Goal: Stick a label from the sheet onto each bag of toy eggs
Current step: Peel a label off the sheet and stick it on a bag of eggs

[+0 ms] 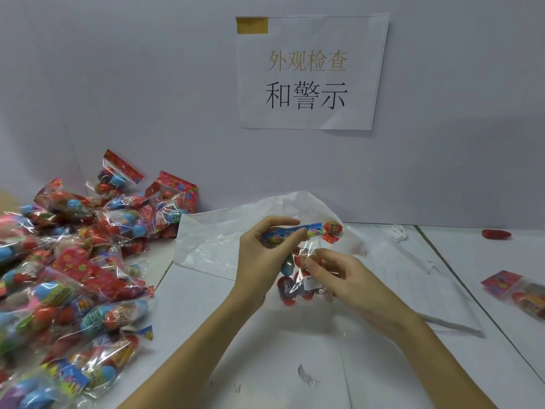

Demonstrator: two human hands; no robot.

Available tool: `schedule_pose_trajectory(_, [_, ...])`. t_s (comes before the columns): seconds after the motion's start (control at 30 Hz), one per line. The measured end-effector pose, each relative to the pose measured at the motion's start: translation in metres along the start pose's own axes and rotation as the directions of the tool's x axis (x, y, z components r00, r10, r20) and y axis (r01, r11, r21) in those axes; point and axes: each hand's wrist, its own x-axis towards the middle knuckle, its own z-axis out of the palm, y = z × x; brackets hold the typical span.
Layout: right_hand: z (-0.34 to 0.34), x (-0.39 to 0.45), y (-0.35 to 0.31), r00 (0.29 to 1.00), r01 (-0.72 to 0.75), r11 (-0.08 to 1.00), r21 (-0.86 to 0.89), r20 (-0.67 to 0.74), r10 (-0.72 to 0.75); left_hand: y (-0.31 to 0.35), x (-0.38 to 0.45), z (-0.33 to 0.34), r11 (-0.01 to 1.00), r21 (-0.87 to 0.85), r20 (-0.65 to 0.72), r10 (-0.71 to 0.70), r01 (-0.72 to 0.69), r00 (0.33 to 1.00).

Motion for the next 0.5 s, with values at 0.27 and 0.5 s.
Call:
schedule_pose_trajectory(0.27, [-0.012,0.005,0.001,0.947,0.131,0.954,0.27,-0.32,-0.04,0.002,0.002,-0.003,0.948,0.025,0.307,-0.31,0.318,0.9])
schedule_pose_trajectory(0.5, [-0.003,0.008,0.004,0.879,0.094,0.954,0.286,-0.473,0.055,0.003,0.0,0.001,0.975,-0.043,0.034,-0.217,0.218,0.976])
